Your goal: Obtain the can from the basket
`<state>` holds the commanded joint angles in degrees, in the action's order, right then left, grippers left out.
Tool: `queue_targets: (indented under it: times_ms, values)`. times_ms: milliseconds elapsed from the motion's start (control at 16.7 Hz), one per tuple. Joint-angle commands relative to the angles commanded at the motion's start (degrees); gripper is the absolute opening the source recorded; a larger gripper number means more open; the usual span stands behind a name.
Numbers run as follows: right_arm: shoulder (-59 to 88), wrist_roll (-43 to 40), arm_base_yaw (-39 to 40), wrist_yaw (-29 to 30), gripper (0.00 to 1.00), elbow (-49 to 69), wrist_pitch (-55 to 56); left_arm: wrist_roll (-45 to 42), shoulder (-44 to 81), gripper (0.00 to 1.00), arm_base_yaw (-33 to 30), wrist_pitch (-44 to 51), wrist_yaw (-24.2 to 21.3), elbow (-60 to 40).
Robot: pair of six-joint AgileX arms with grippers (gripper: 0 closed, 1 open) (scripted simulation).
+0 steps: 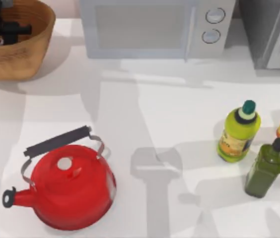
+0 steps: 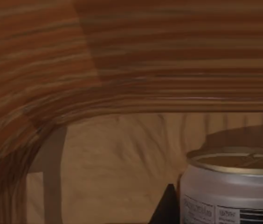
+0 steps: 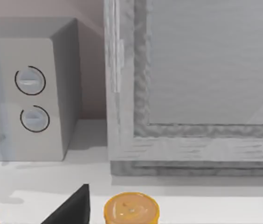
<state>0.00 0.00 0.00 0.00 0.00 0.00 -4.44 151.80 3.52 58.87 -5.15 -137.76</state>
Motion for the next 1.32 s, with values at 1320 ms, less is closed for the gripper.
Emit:
queue_targets:
  times_ms: [1320]
  values:
    - [0.0,0.0,0.0,0.0,1.00,0.0,0.0,-1.2,-25.3,0.00,-4.2,-4.6,11.8,34.2]
